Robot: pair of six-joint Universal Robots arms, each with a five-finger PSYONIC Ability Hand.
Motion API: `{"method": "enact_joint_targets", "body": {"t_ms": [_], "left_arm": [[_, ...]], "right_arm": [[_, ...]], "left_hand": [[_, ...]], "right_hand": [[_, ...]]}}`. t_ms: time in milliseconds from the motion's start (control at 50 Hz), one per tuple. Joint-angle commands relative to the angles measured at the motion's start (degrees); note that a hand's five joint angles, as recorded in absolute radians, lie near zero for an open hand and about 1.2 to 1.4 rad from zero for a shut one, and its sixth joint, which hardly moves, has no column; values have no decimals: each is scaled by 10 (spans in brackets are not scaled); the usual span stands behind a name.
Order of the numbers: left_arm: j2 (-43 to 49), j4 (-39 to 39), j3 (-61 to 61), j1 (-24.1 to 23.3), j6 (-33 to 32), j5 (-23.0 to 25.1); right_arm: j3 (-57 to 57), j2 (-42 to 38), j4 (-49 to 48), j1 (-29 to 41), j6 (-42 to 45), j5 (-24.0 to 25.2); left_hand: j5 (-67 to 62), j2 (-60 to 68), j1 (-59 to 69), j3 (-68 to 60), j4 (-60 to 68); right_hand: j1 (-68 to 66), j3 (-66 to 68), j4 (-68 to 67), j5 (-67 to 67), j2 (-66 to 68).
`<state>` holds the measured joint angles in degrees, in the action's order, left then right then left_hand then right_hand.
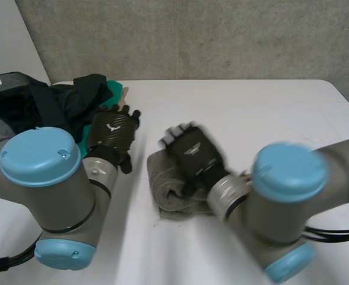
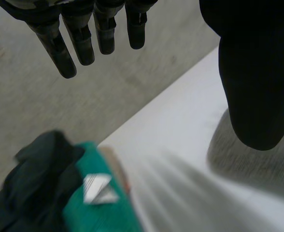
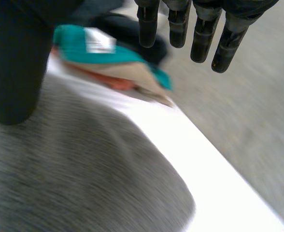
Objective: Fold the laundry.
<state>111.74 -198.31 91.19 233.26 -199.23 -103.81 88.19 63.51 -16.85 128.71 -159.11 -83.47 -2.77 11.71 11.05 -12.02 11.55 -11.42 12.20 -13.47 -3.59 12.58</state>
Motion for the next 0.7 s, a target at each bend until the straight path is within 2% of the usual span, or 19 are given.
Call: {"method": "enact_joint_targets", "body": {"t_ms": [20,60,120,220,300,420,500,700], "left_arm": [[25,0,-40,-35,67,67],[53,6,-58,-35,83,83],[82,21,-72,-36,86,81],[137,114,-109,-36,75,50],[159,189,-129,-36,47,18],[154,194,-131,-37,35,23],[127,189,-136,-38,36,45],[13,163,-124,-14,40,185]], "right_arm": [[-13,22,121,-113,-178,20],[-24,5,141,-116,-175,28],[-49,-31,169,-119,-158,37],[-82,-82,197,-123,-151,60],[-105,-106,227,-124,-138,61],[-97,-95,243,-126,-103,50],[-63,-59,229,-137,-108,39],[73,32,128,-188,-202,44]], "left_hand": [[12,-1,5,5,0],[9,2,8,1,3],[-5,15,22,-12,17],[-8,19,25,-16,20],[-8,19,25,-16,20],[-1,12,19,-9,14],[4,7,14,-4,9],[5,5,12,-2,7]], "right_hand": [[14,-22,35,36,-26],[14,-22,35,36,-26],[14,-22,35,36,-26],[14,-22,35,36,-26],[5,-13,25,27,-17],[-27,19,-7,-5,15],[6,-14,27,28,-18],[14,-22,35,36,-26]]}}
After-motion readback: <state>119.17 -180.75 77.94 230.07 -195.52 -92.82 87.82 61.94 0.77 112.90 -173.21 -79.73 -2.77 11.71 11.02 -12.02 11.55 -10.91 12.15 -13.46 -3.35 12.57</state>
